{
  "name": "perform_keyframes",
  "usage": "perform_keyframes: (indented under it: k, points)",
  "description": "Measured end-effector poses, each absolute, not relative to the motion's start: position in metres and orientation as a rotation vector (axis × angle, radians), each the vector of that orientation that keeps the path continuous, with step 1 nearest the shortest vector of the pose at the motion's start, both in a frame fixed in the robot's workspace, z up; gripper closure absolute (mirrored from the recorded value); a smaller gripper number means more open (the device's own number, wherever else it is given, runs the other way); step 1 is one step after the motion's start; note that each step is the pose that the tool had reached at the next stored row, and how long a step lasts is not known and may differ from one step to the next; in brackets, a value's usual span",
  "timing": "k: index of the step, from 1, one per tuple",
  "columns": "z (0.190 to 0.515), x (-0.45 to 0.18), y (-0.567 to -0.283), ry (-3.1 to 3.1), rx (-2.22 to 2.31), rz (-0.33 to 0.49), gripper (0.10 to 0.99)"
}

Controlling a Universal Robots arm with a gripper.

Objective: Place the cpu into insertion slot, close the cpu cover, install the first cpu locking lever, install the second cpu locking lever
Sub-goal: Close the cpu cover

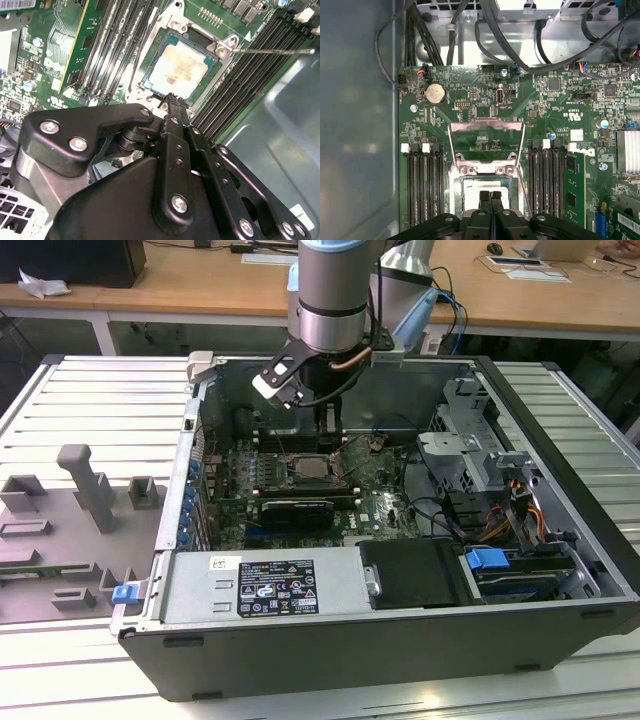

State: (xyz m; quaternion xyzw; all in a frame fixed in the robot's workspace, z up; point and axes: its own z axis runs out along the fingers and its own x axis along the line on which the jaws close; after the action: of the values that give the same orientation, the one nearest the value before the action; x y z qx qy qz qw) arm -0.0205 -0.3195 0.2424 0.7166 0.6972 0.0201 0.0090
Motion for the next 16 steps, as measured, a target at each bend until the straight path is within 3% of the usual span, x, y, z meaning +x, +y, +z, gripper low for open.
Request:
perform_keyframes:
  k: [16]
  points:
    - [0.280, -0.020, -0.319, 2.177, 2.238, 0.061, 0.980]
